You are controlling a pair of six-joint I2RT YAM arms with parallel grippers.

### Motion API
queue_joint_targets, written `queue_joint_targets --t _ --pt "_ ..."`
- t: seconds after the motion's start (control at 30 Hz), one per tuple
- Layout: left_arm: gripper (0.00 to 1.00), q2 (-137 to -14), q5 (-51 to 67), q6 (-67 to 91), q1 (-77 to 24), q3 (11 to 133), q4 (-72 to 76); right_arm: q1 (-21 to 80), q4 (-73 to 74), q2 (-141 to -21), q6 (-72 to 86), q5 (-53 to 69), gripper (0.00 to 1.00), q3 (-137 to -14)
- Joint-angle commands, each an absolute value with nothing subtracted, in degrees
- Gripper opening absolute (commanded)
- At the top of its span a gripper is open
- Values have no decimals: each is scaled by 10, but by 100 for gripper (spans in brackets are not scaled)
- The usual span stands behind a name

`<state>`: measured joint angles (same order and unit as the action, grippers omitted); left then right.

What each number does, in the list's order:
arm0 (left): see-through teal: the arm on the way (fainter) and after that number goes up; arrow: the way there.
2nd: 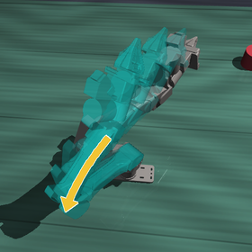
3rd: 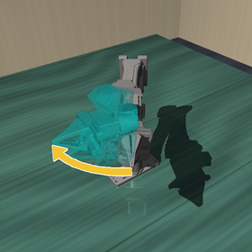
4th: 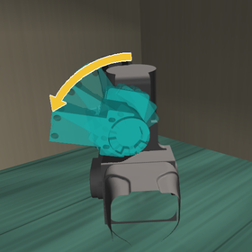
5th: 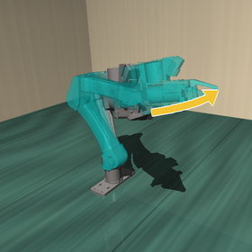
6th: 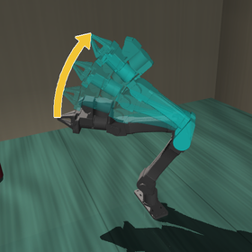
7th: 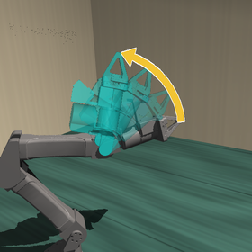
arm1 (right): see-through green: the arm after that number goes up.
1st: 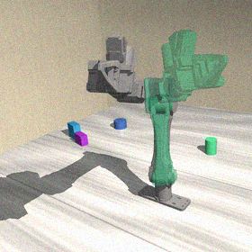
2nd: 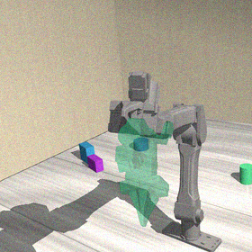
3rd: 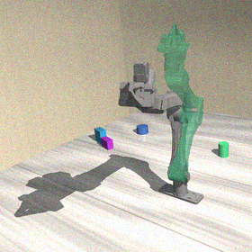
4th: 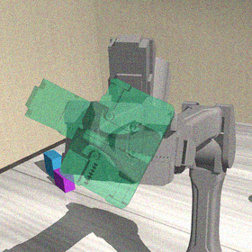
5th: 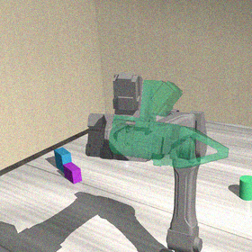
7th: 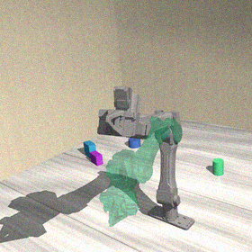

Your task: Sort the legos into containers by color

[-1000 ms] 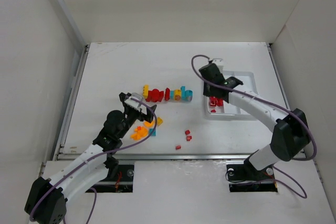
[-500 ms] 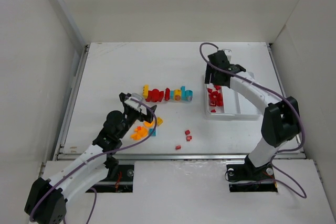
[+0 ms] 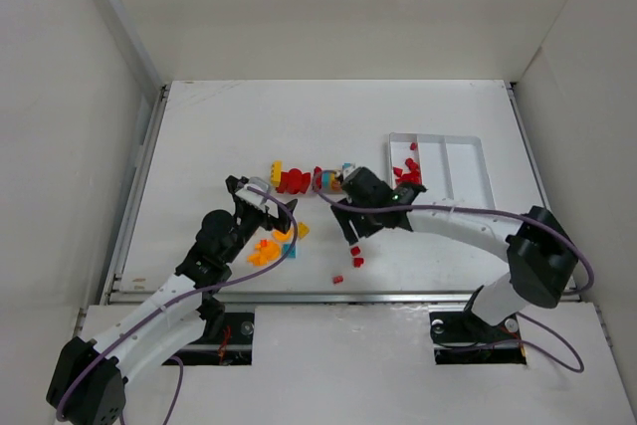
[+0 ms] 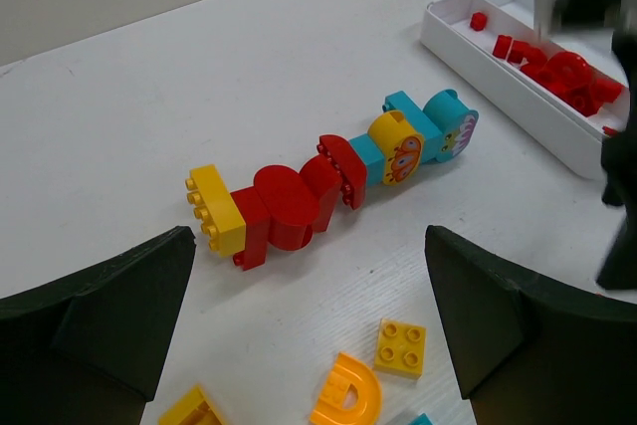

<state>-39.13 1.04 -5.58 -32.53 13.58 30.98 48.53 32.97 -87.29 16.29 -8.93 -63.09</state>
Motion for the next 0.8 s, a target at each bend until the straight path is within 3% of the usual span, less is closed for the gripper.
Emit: queue_joint_targets --t 0.0,0.2,0.4,0.6,0.7,0.77 --pt "100 -381 12 -60 -327 132 345 511 298 -881 204 -29 73 -583" --pt "100 -381 12 -60 -327 132 345 532 301 -939 231 -53 72 -595" --pt "100 -381 12 -60 -327 132 345 532 288 -978 231 -60 53 -595" --pt "100 -381 12 -60 -327 132 345 532 288 -983 231 -66 45 -595" --pt "100 -381 12 -60 -327 132 345 532 288 -983 226 -66 34 -607" --pt "100 -381 12 -60 -327 132 345 532 288 -989 226 -74 15 -614"
